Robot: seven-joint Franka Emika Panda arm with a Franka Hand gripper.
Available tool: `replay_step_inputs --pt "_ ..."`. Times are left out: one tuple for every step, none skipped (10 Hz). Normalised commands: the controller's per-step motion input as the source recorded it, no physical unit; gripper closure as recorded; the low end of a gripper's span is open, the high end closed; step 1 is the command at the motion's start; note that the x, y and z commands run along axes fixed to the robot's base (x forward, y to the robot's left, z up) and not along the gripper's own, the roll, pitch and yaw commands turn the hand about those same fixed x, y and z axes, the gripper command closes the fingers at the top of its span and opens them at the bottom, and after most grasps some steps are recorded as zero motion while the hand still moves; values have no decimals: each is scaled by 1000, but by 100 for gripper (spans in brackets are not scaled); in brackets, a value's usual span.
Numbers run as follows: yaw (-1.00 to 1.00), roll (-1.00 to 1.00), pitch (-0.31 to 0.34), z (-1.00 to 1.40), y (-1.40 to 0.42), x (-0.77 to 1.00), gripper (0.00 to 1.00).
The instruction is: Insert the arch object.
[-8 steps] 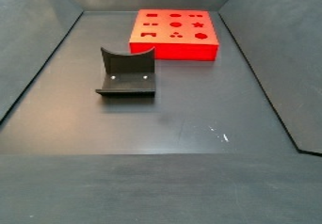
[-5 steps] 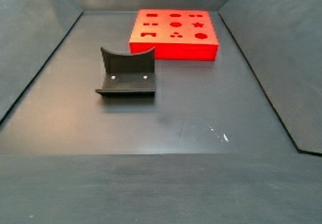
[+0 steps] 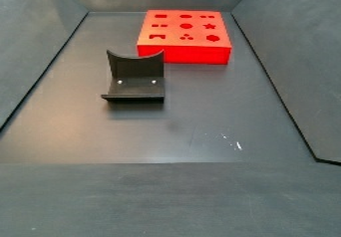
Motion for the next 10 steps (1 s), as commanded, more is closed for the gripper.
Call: replay_step_inputs --pt "-909 30 -16 -3 111 197 100" --pt "-923 83 -23 -40 69 151 100" --pt "-940 140 -36 -266 9 154 100" --pt "-886 227 -4 -546 0 120 100" --pt "-883 233 -1 -577 0 111 100" --pt "-897 243 0 -569 0 120 100" --pt "-854 196 0 -566 26 140 100" --pt "-849 70 0 -426 120 271 100" --pt "-880 0 0 -237 169 271 100" --pt "-900 0 0 -200 146 243 100"
